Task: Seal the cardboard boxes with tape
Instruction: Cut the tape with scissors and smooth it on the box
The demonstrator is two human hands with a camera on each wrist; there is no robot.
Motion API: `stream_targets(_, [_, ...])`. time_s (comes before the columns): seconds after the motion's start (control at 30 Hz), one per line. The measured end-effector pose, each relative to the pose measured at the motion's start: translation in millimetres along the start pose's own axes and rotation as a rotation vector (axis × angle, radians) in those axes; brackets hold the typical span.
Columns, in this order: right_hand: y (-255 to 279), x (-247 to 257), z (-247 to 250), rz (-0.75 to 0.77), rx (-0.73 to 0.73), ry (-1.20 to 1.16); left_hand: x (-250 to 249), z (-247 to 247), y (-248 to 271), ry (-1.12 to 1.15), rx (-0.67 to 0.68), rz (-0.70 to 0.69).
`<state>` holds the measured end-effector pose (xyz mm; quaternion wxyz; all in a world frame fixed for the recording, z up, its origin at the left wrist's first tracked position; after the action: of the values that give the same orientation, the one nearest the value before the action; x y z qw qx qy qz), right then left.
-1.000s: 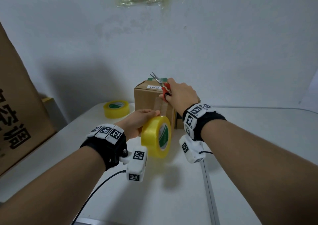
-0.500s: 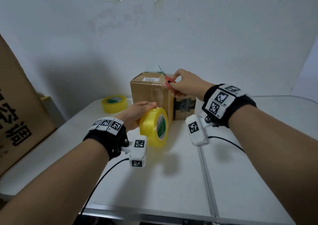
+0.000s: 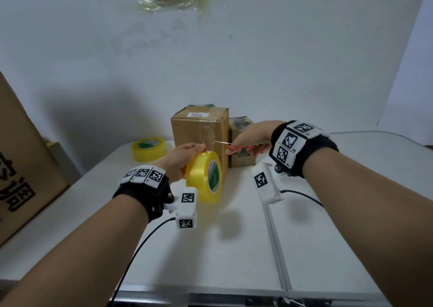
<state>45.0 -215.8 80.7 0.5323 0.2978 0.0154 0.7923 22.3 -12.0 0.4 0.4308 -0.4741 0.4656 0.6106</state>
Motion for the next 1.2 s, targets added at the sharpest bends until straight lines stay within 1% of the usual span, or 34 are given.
stream_targets(0.1, [-11,7,-3,-0.023,0.006,-0.060,0,0,-1,0.002,0.012,-0.005])
stream_targets(0.17, [-17,16,-4,-0.003,-0.004,-0.077,0,0,-2,0.002,0.022,0.000])
stream_targets(0.33, [-23,23,6,0.073,-0.130,0.042,0,1,-5,0.012,0.048,0.013])
stream_targets(0.47, [-19,24,8,0.163,-0.166,0.078,0,-1,-8,0.028,0.030,0.002])
stream_targets(0.57, [-22,25,6,0.131,-0.169,0.098,-1,0,-9,0.021,0.023,0.002])
stream_targets(0.67, [-29,26,4,0.090,-0.197,0.073,-2,-1,-9,0.004,0.045,0.003])
stream_targets(0.8, [-33,33,2,0.141,-0.259,0.140,-3,-1,-10,-0.005,0.051,0.005])
stream_targets(0.87, [-33,33,3,0.176,-0.266,0.154,-4,0,-10,-0.019,0.045,0.001])
stream_targets(0.93, [-32,29,3,0.214,-0.260,0.128,-2,0,-11,-0.038,0.045,0.005])
stream_targets(1.03, [-30,23,0,0.251,-0.224,0.018,4,0,-11,-0.103,0.035,0.010])
stream_targets(1.1, [-26,18,-6,0.230,-0.155,-0.056,5,0,-10,-0.116,0.009,0.003])
stream_targets(1.2, [-21,6,-21,0.128,0.014,-0.075,0,2,-7,-0.201,-0.014,0.000])
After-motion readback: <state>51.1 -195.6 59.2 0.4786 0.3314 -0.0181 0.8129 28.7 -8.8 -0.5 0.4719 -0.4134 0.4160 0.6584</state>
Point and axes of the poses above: each hand's wrist, its own y-axis away from the middle knuckle, its own z-axis out of the back of the hand, x = y × z, the point moved 4 cm from there along -y, towards the middle knuckle
